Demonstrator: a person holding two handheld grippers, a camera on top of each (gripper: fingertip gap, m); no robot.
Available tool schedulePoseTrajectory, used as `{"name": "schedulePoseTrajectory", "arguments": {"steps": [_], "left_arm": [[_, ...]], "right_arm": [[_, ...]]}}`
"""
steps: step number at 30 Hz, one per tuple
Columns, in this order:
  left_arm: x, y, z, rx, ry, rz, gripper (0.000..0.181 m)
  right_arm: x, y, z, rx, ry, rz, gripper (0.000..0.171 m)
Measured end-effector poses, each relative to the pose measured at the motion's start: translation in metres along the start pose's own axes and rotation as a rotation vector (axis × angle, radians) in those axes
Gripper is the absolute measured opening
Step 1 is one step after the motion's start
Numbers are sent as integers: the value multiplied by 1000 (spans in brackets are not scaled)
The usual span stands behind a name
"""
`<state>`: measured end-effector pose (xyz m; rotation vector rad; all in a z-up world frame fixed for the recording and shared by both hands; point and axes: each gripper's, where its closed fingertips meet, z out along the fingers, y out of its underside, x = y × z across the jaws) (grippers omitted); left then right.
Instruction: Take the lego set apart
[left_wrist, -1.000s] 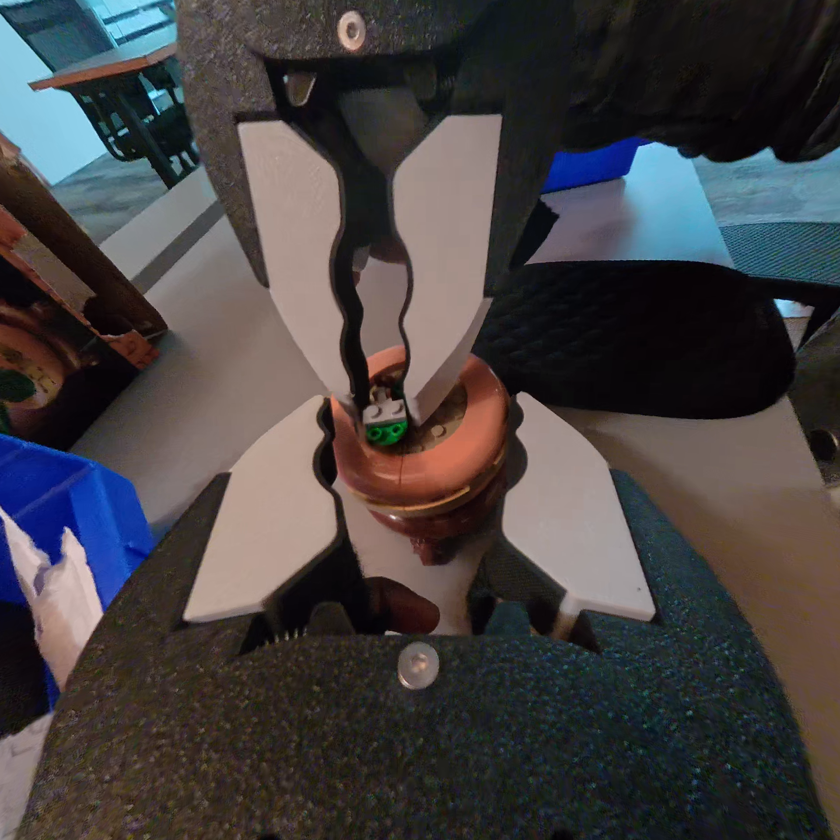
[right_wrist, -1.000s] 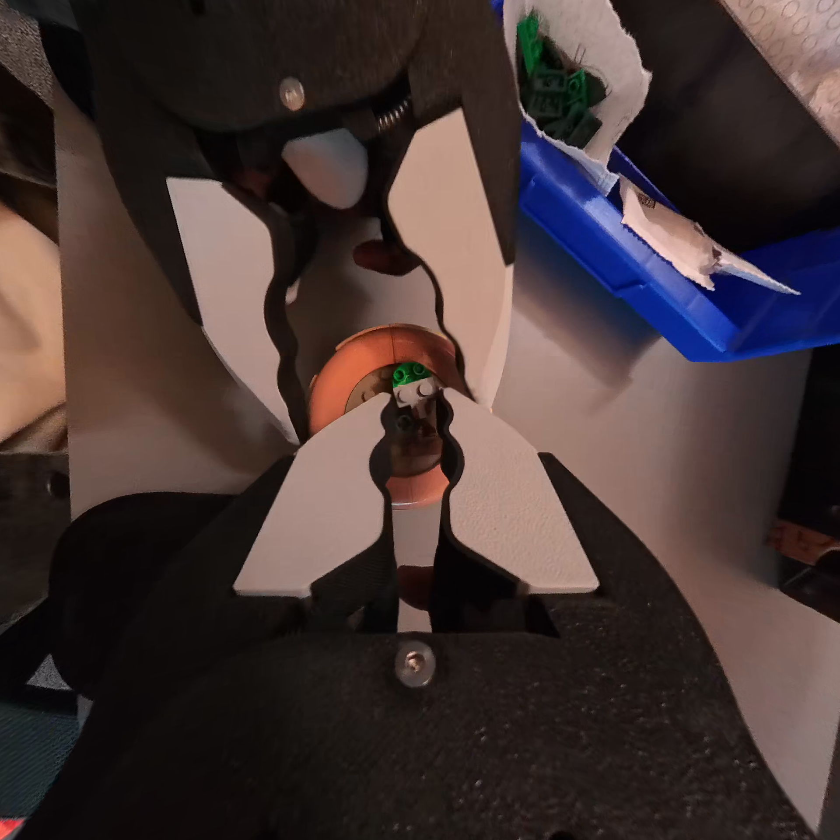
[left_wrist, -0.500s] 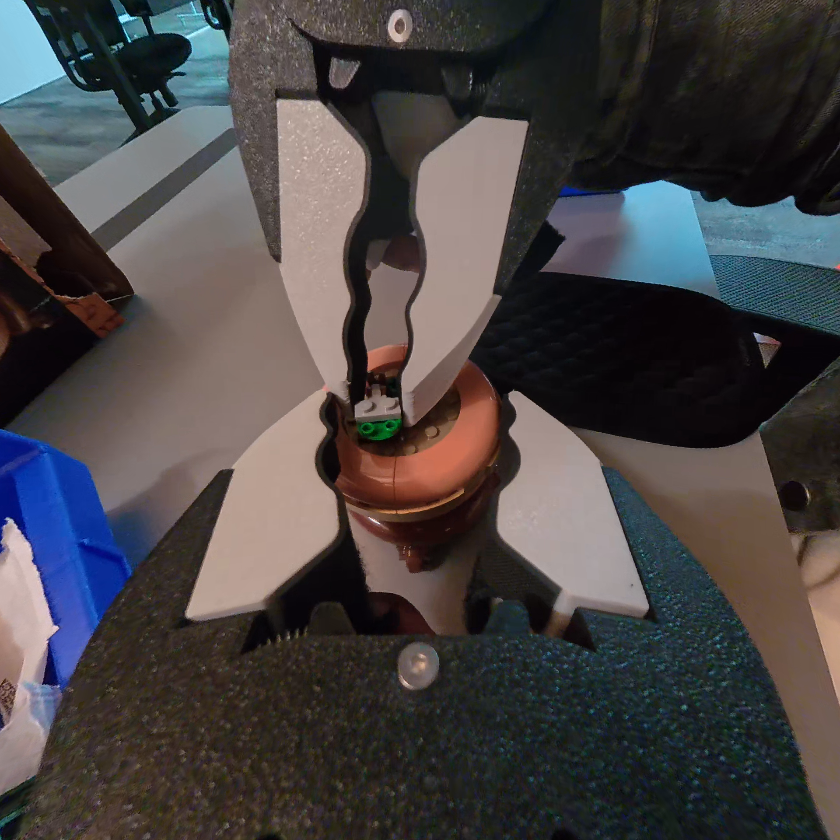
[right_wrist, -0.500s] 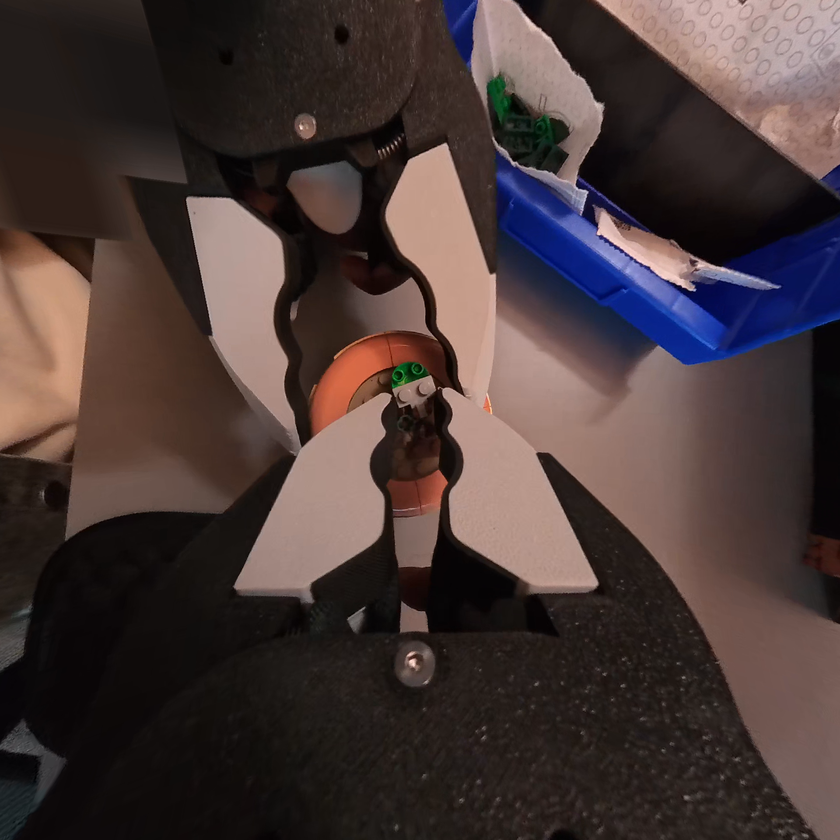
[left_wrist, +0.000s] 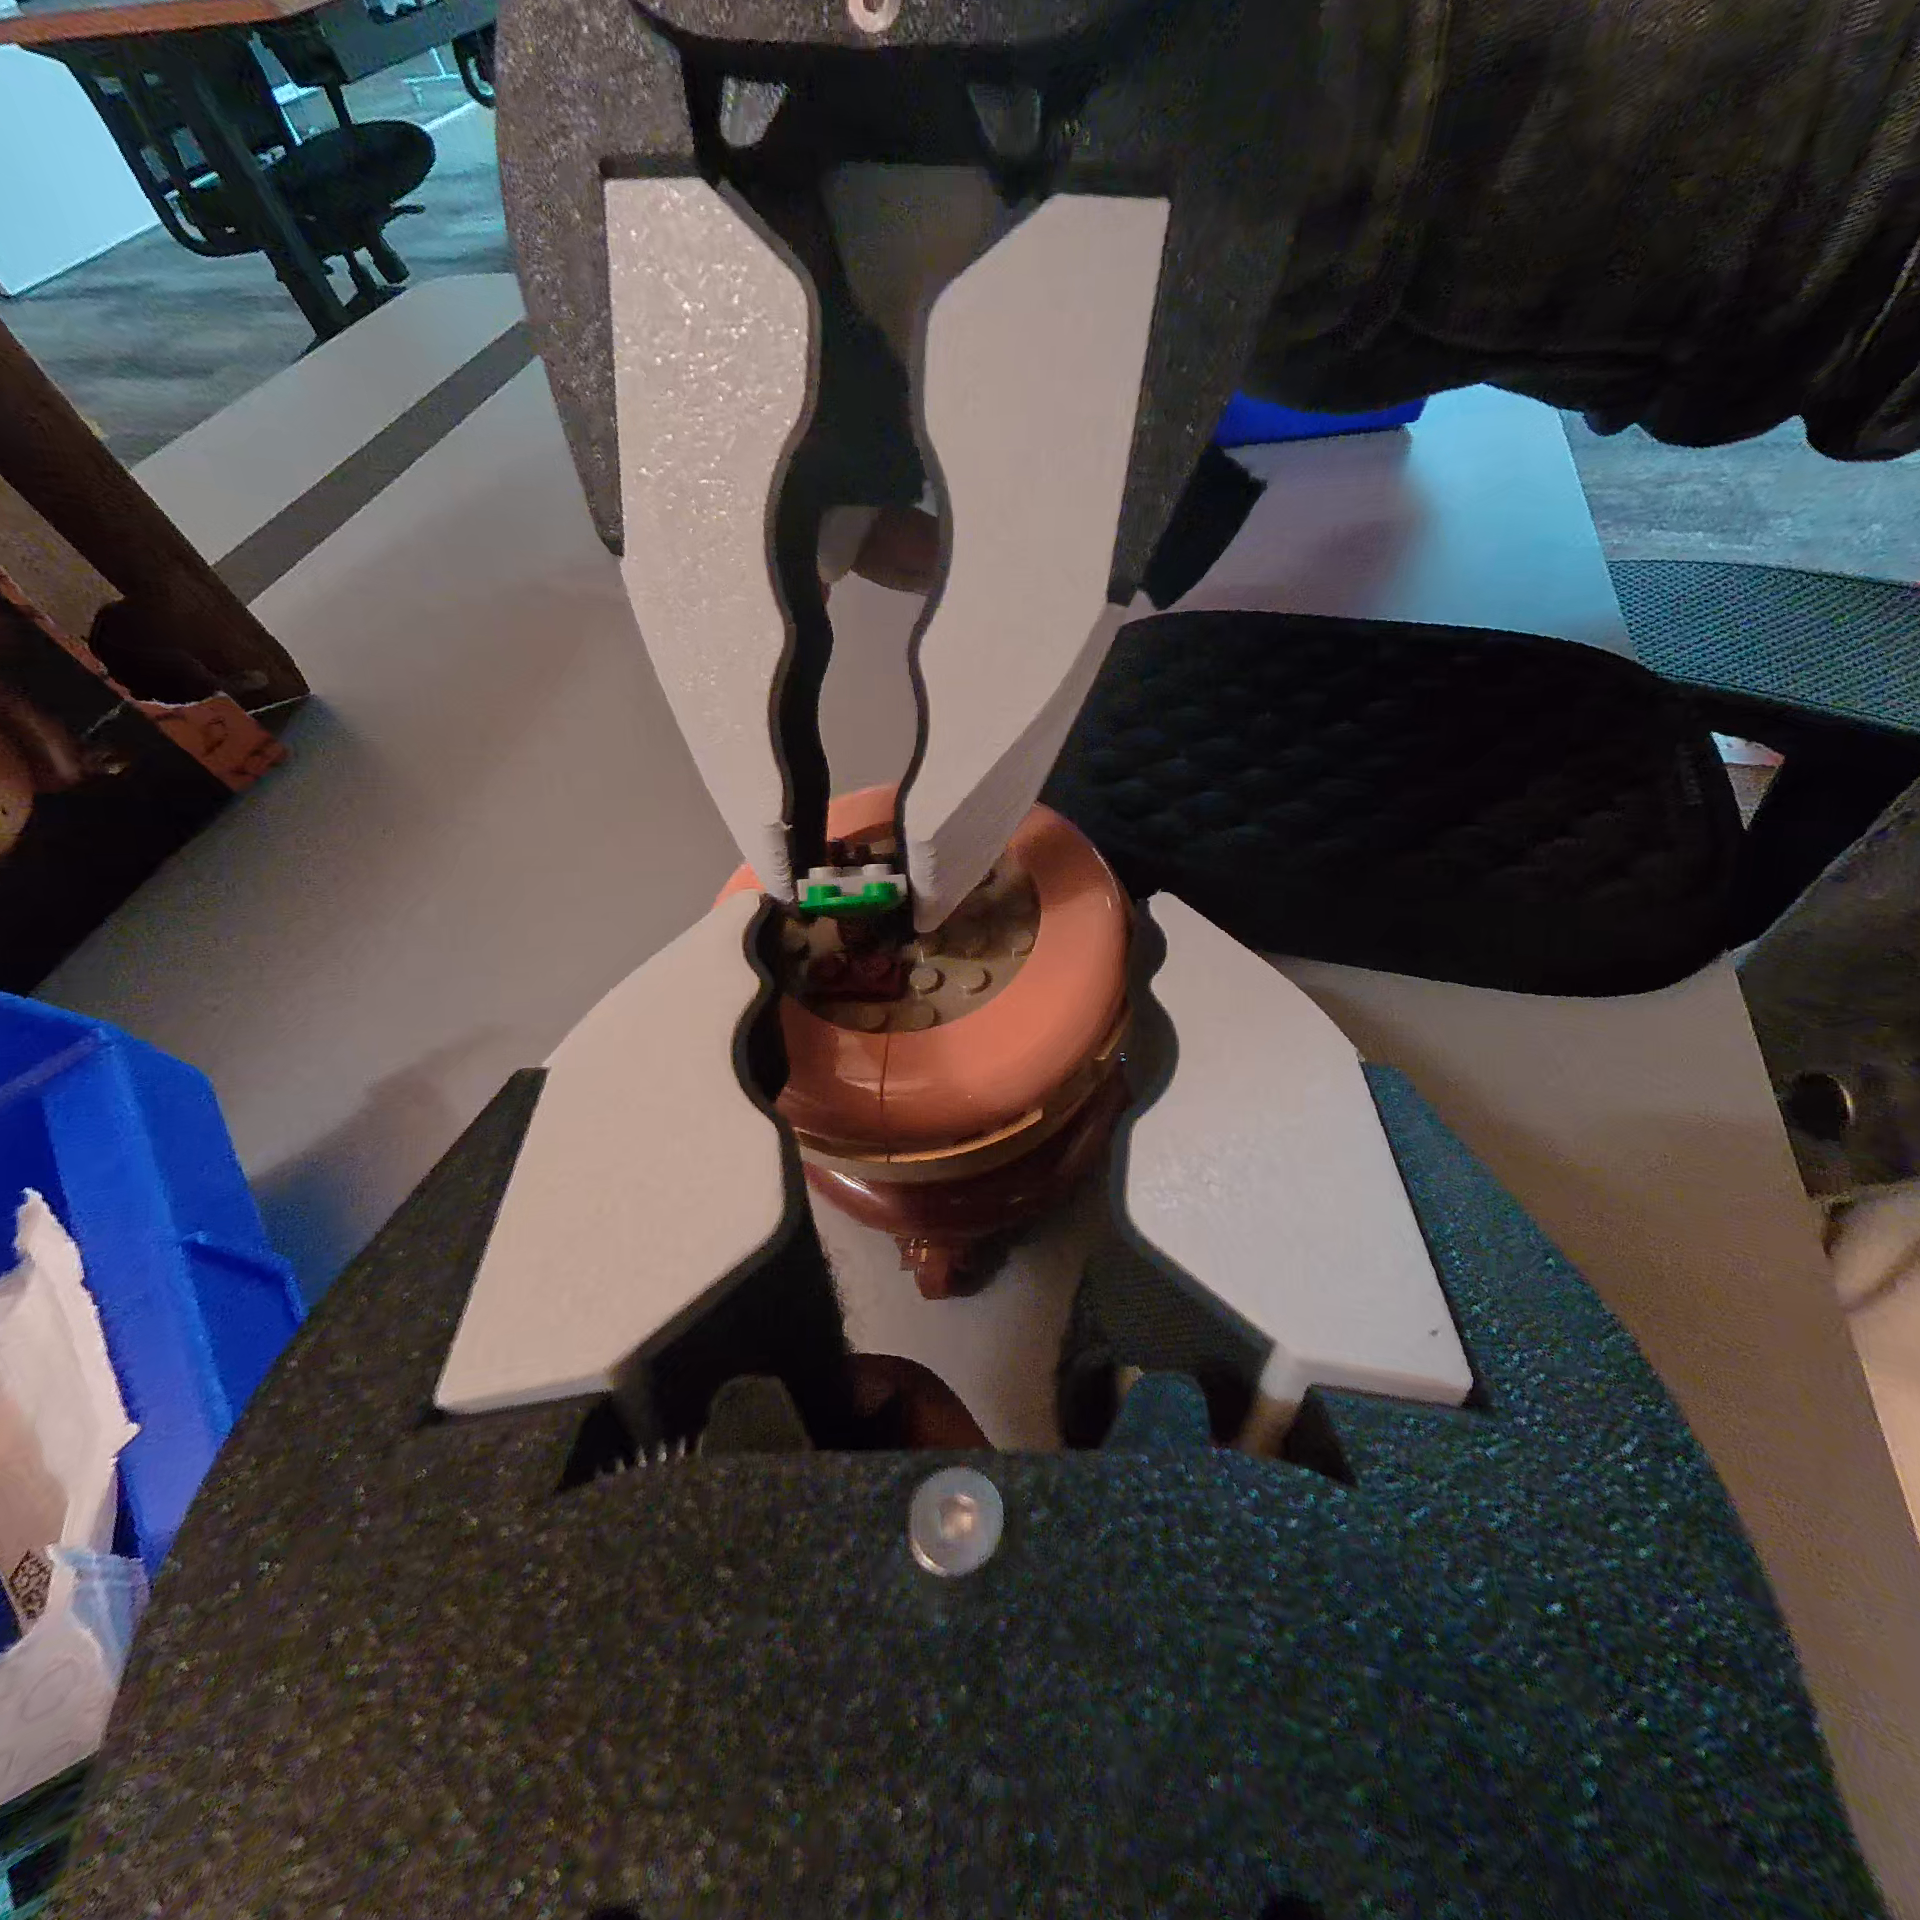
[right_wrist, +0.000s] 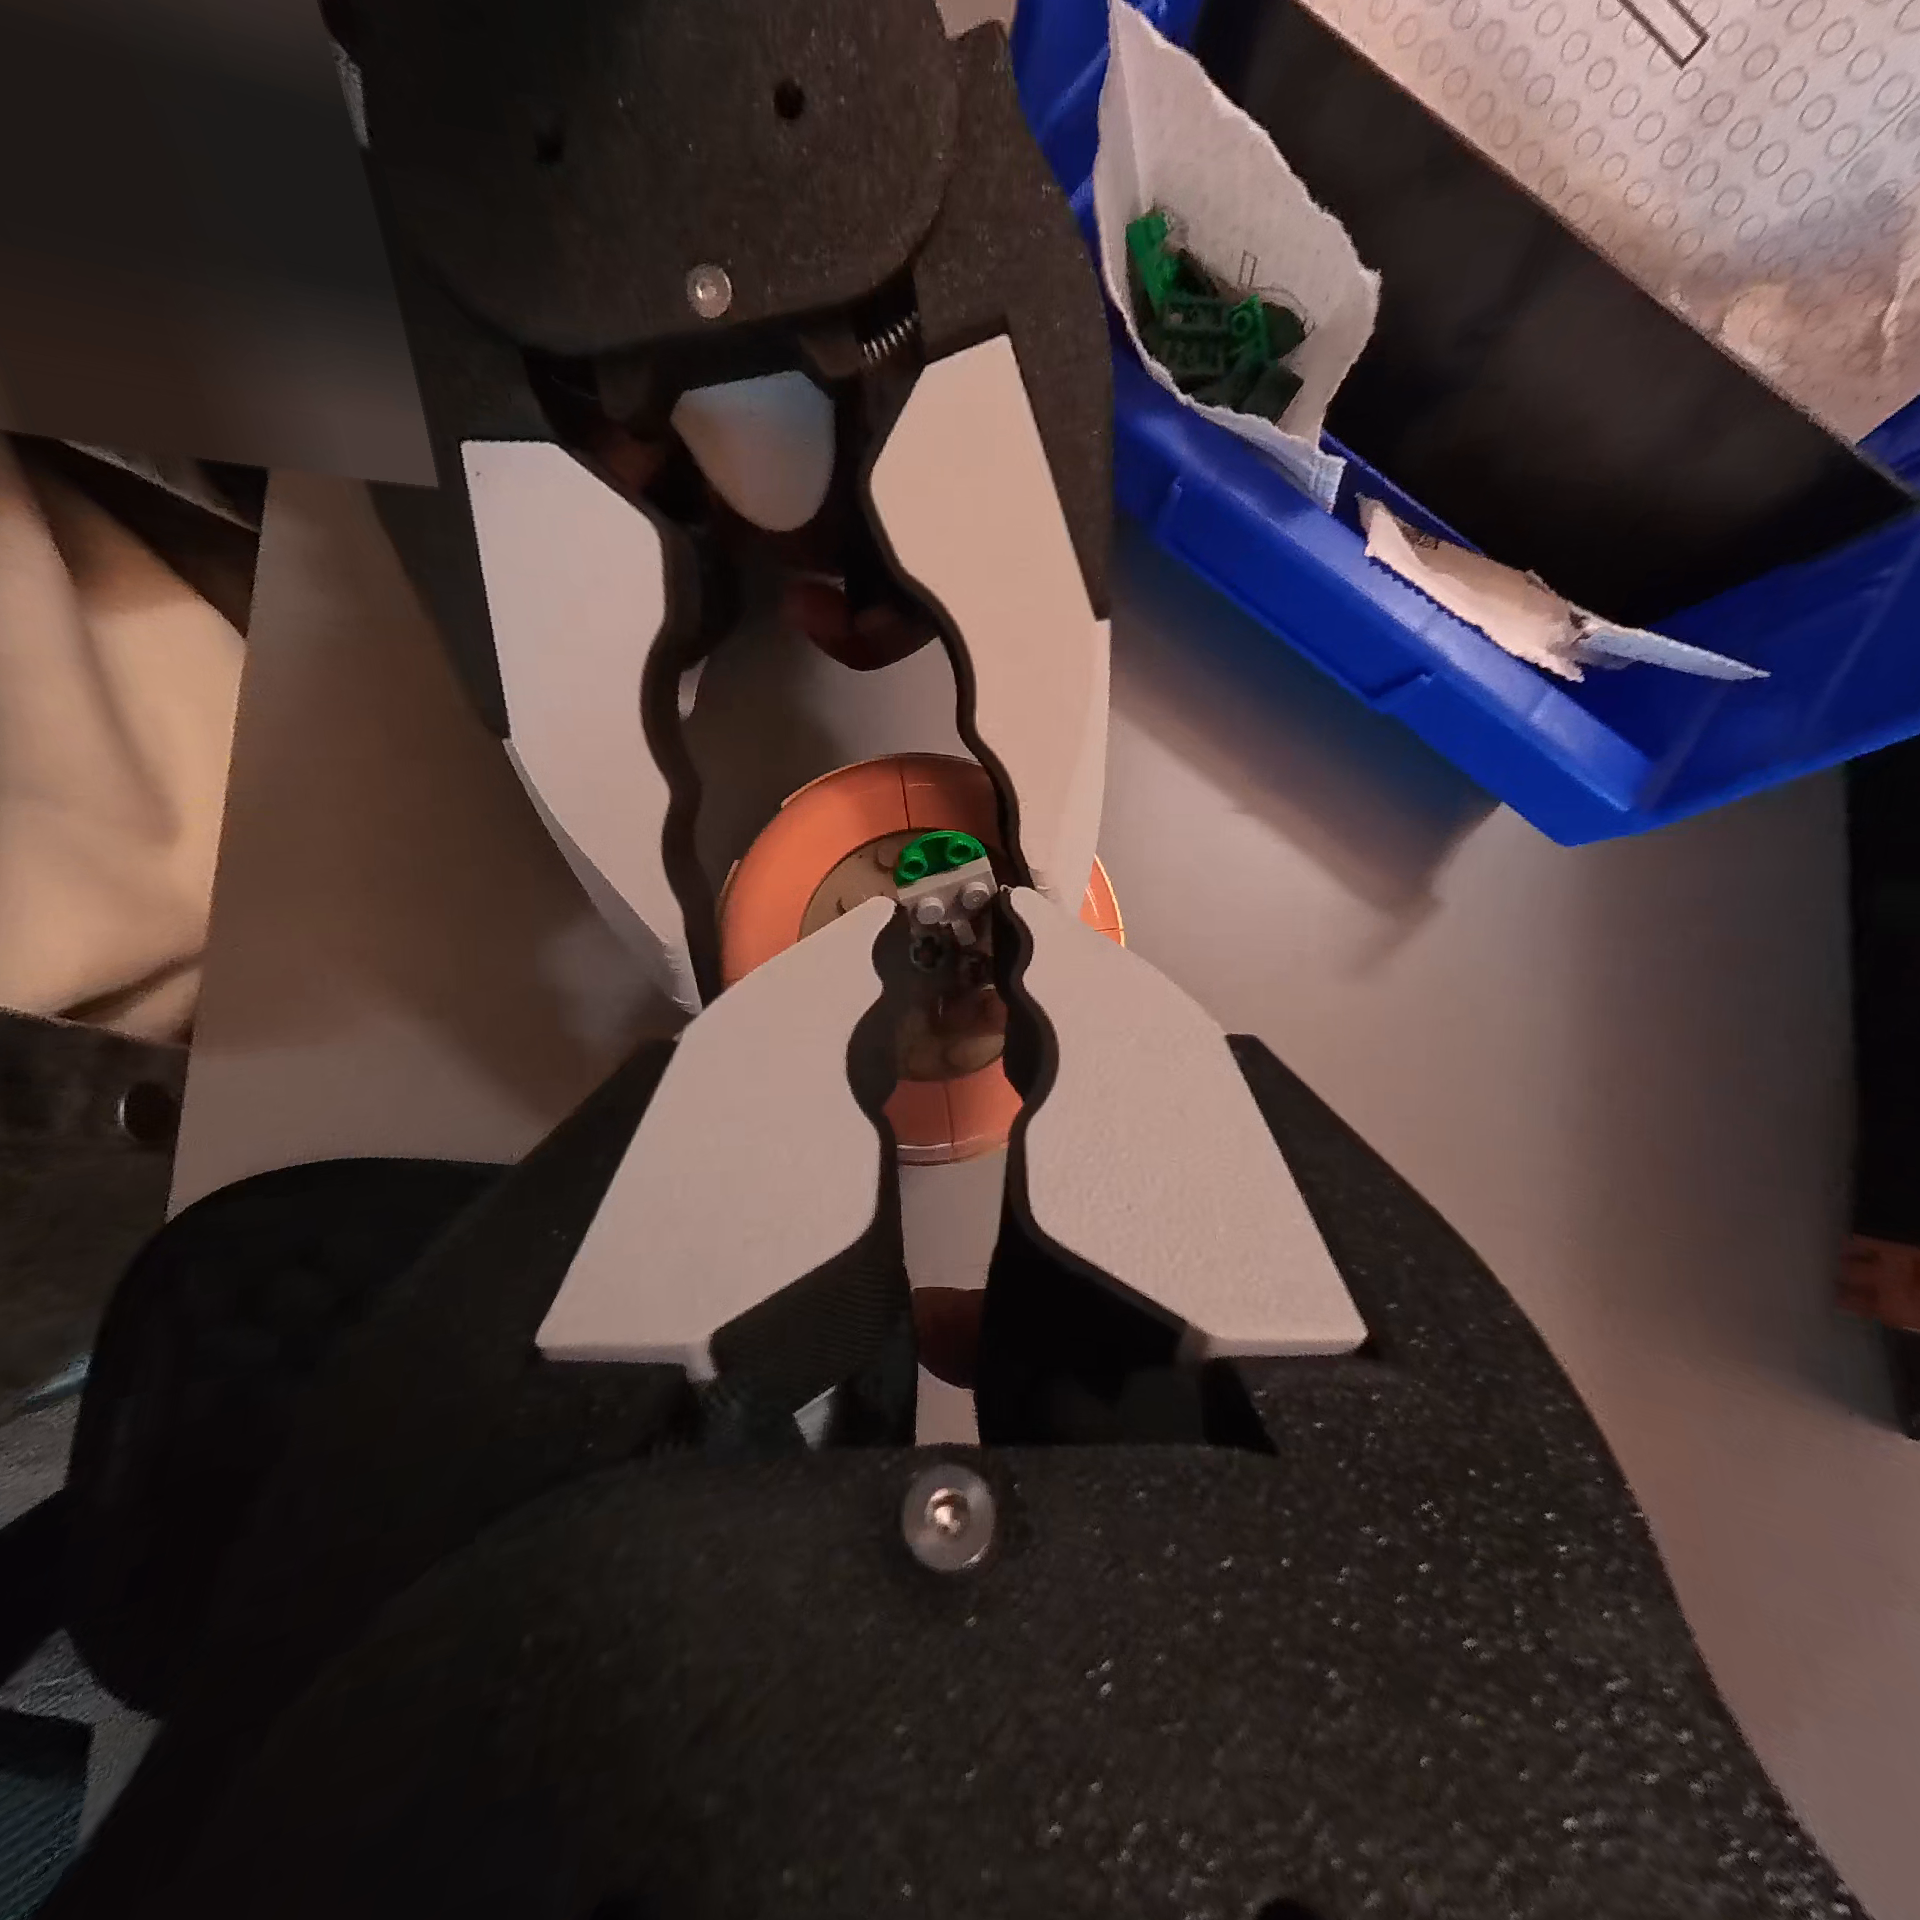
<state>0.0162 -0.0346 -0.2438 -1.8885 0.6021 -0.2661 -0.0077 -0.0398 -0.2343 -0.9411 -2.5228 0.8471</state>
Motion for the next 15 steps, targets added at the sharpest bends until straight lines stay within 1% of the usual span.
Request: {"name": "schedulePoseTrajectory", "arguments": {"steps": [3,7,9,15], "left_arm": [[0,0,-1,13,-2,-7,64],[1,0,-1,7,4,-8,62],[2,1,-1,10,14,-23,58],[3,1,-1,10,15,-22,58]], "right_arm": [[0,-1,1,63,-37,46,14],[-1,-2,-1,224,-75,103,14],[-1,-3,-2,313,-79,122,12],[0,-6,-3,493,-64,157,11]]}}
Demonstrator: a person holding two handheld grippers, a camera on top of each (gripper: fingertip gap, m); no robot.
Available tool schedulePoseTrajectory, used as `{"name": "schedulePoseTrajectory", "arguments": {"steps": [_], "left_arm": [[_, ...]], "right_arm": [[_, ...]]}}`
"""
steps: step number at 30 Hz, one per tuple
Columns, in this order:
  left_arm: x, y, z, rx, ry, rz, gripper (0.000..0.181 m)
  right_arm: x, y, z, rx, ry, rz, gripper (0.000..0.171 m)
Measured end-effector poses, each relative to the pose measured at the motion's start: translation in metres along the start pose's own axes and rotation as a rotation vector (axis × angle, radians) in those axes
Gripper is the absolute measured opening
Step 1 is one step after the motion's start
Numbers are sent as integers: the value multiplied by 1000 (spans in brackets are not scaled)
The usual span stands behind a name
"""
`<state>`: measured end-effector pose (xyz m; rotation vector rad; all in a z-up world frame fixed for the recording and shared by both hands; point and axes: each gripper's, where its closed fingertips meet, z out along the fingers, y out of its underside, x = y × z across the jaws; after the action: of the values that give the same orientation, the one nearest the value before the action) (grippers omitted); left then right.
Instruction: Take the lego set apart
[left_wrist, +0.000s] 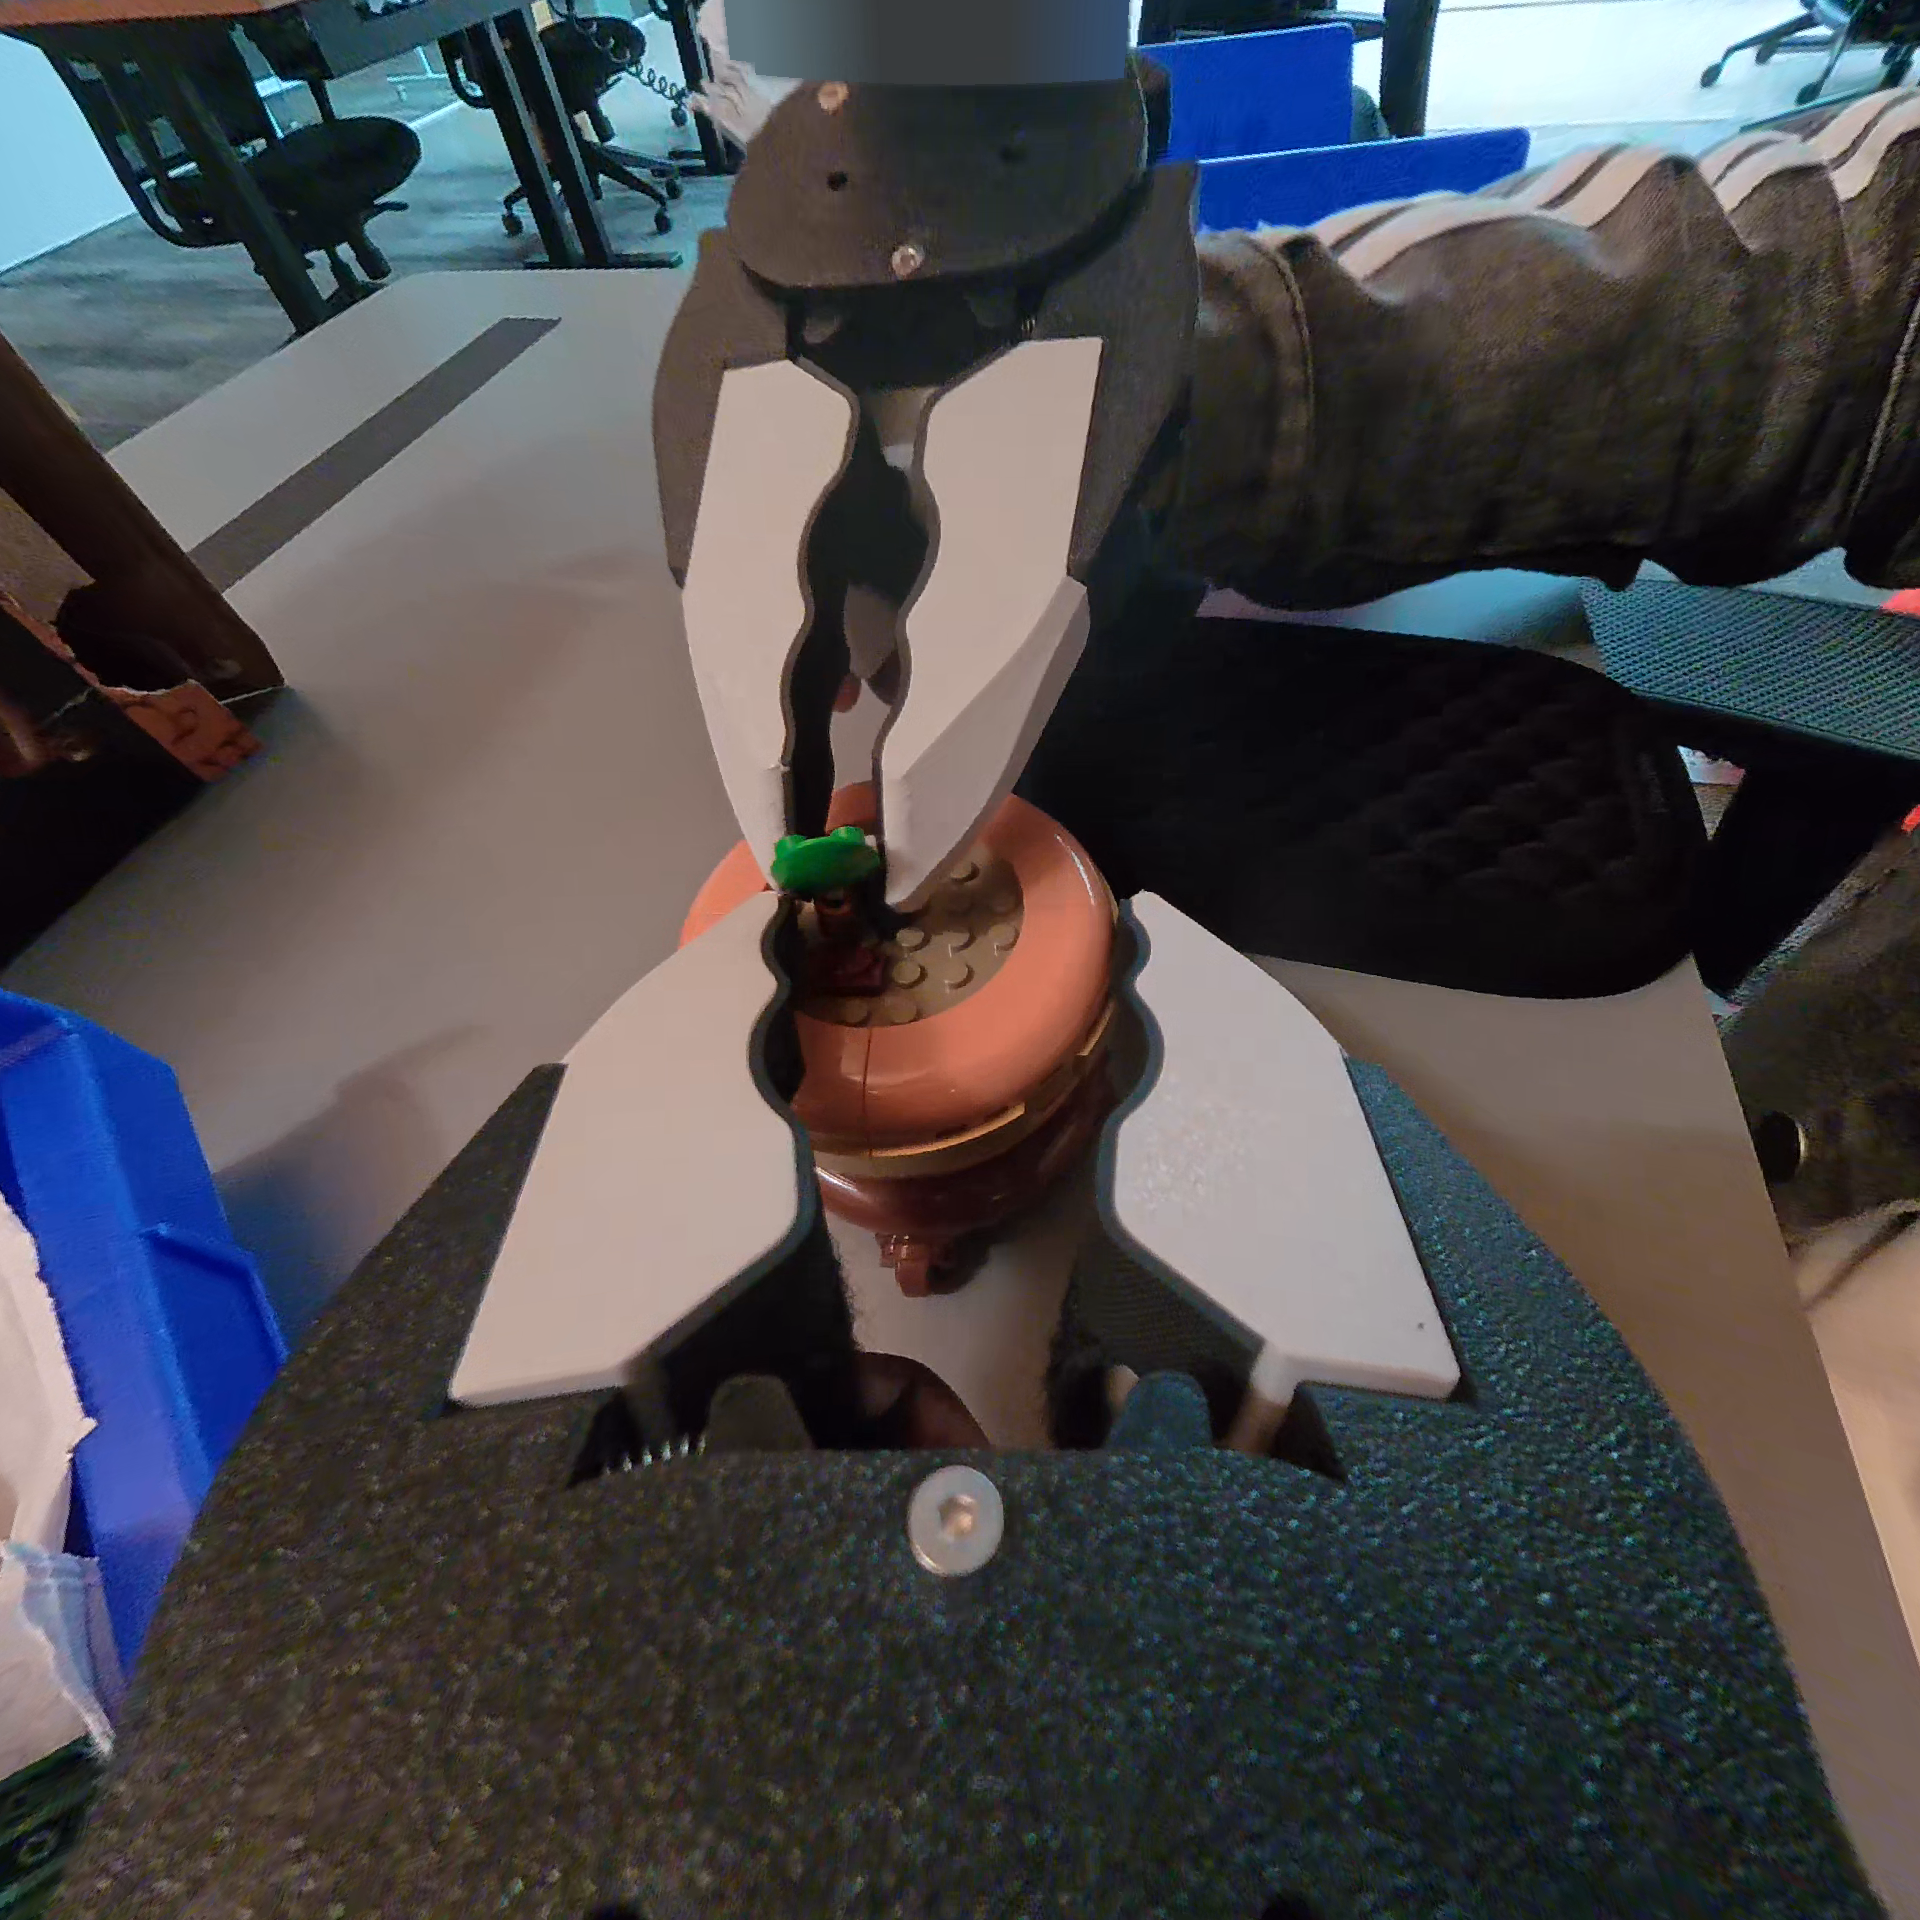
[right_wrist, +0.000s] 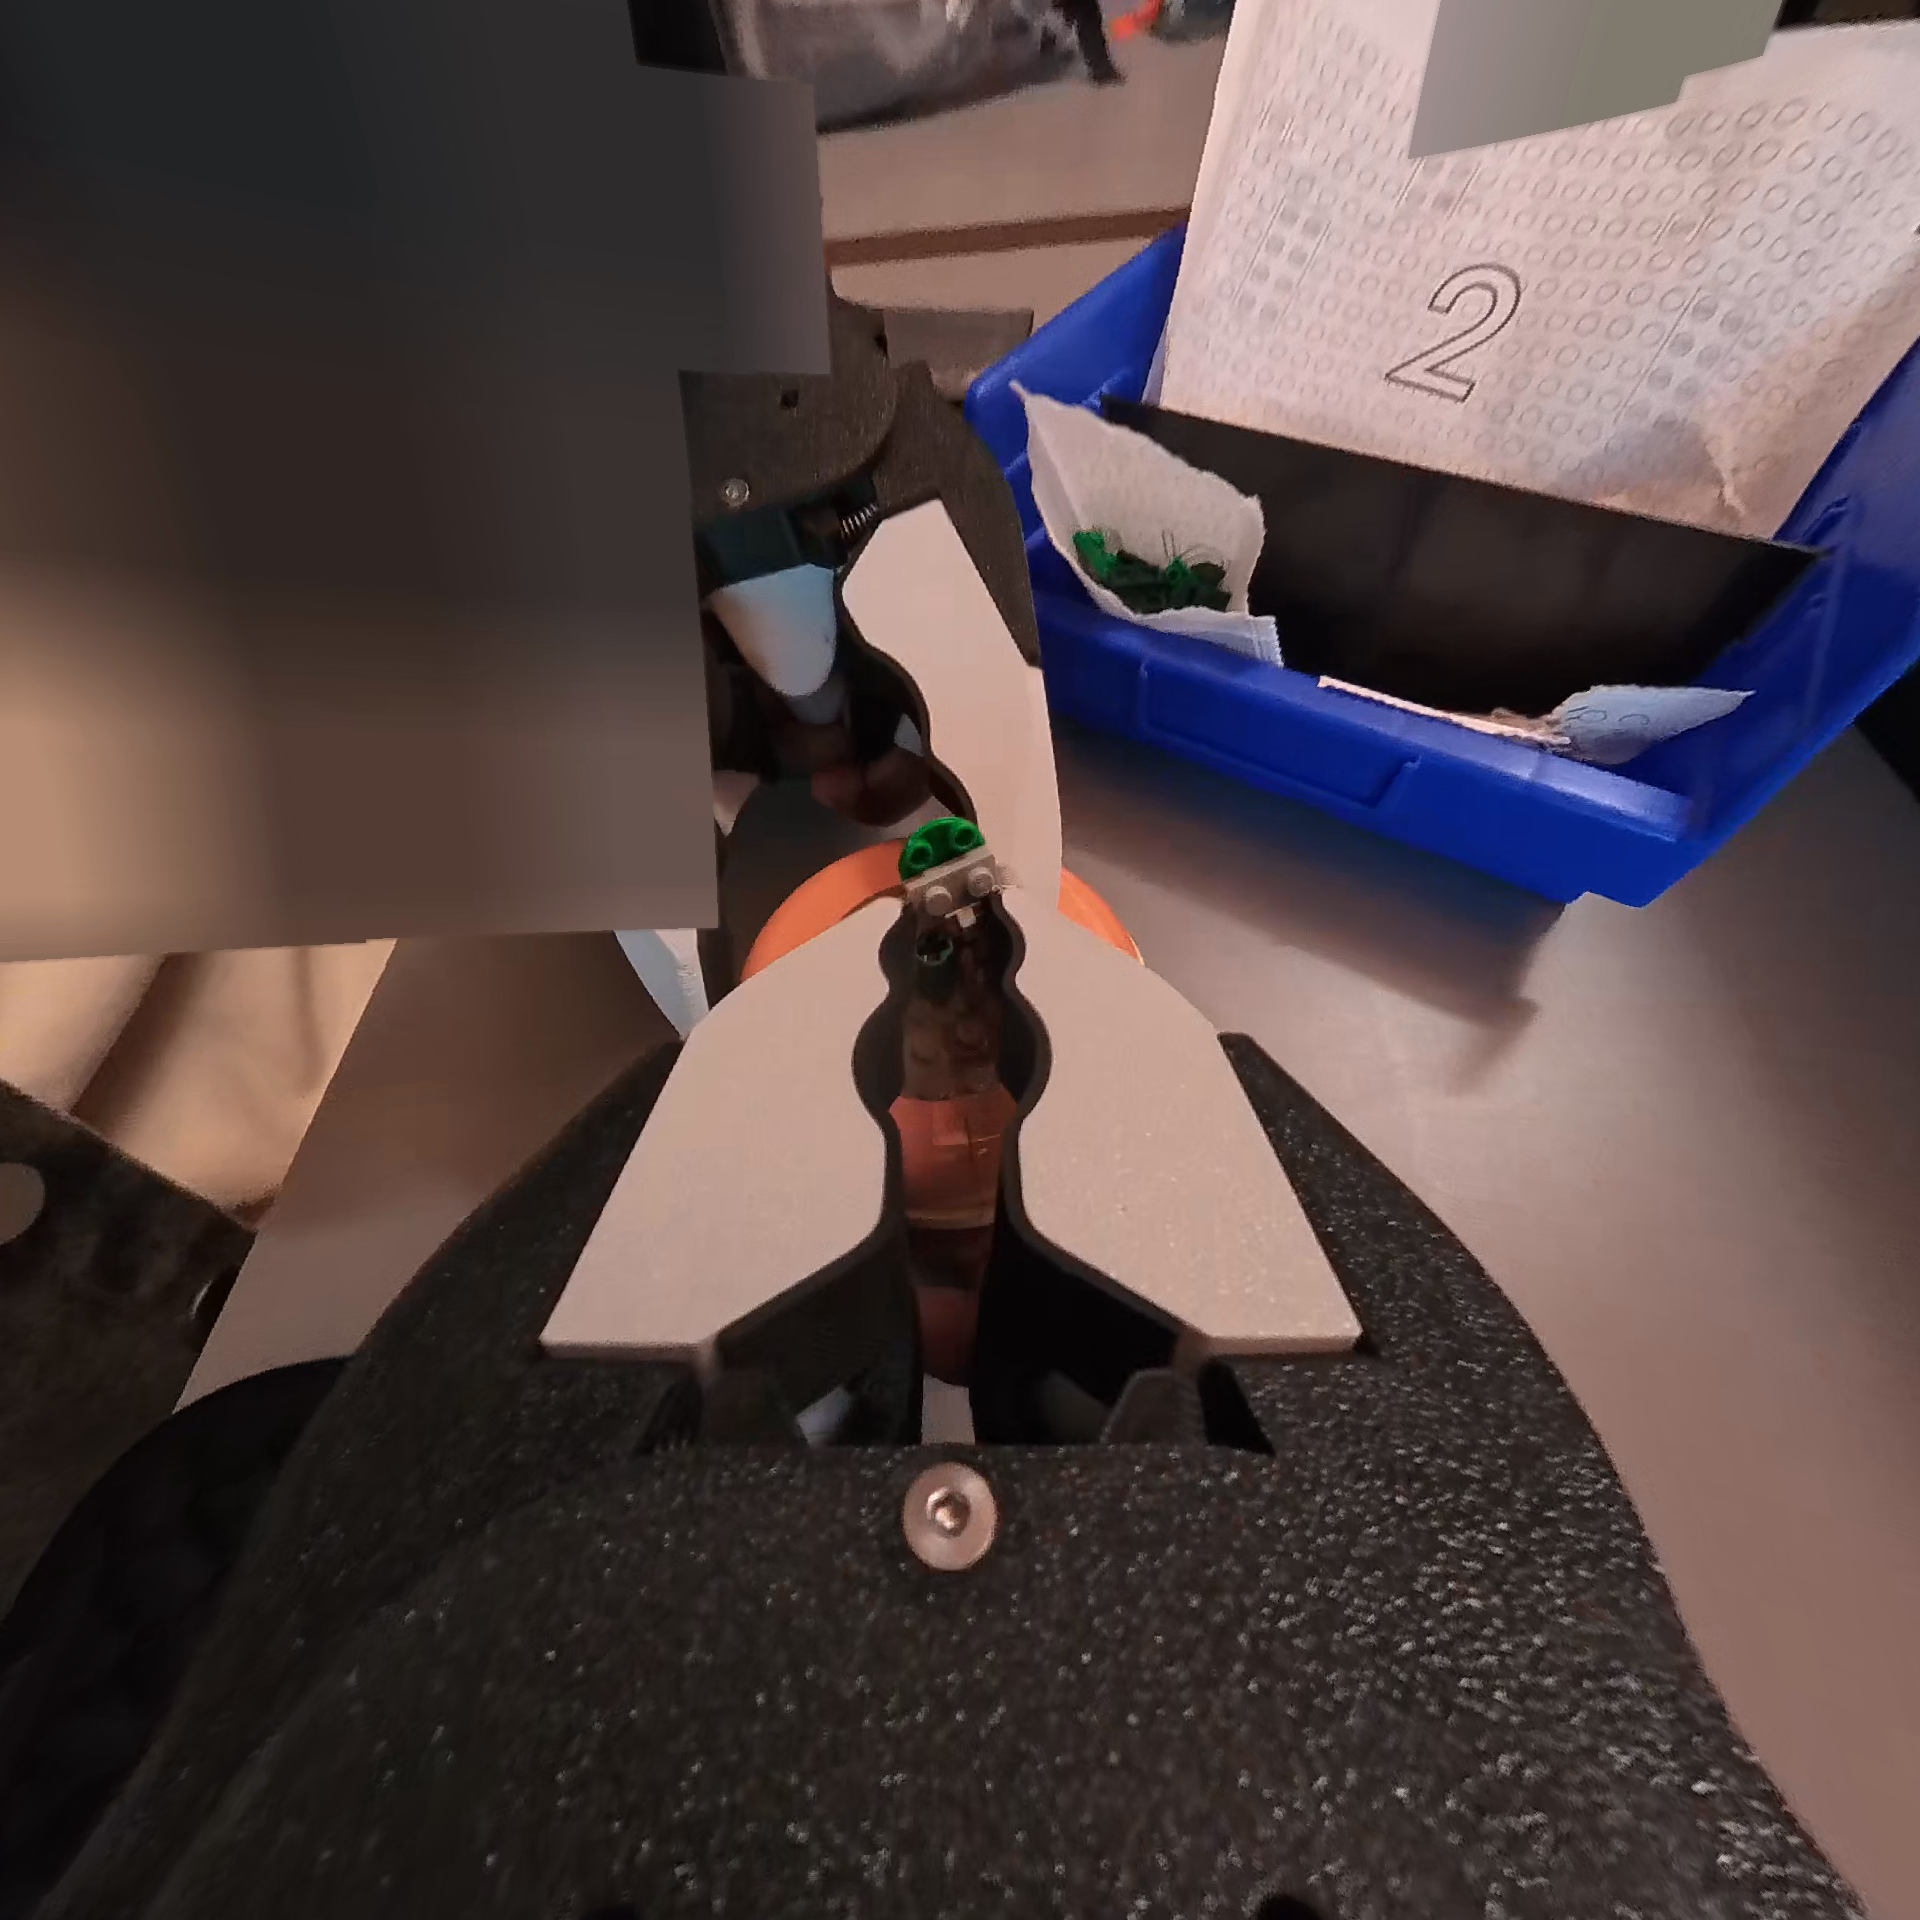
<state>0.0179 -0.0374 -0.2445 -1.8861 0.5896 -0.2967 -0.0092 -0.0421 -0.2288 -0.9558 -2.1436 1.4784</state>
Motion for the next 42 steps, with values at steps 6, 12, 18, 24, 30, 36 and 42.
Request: {"name": "schedulePoseTrajectory", "arguments": {"steps": [6,12,18,24,30,36,42], "left_arm": [[1,-1,0,11,12,-12,57],[1,0,-1,12,8,-3,56],[1,-2,-3,20,-1,-17,62],[-12,-6,-9,39,-77,7,79],[-12,3,4,-24,-94,44,83],[-13,3,3,6,-90,21,82],[-12,3,2,-1,-72,35,82]], "right_arm": [[-1,-2,-1,164,-61,92,11],[1,0,0,-157,28,-89,16],[2,6,-1,-689,12,-137,14],[1,12,1,-841,-18,-118,15],[5,16,2,-880,6,-218,17],[8,15,3,-885,6,-215,22],[4,15,5,-906,-43,-220,18]]}}
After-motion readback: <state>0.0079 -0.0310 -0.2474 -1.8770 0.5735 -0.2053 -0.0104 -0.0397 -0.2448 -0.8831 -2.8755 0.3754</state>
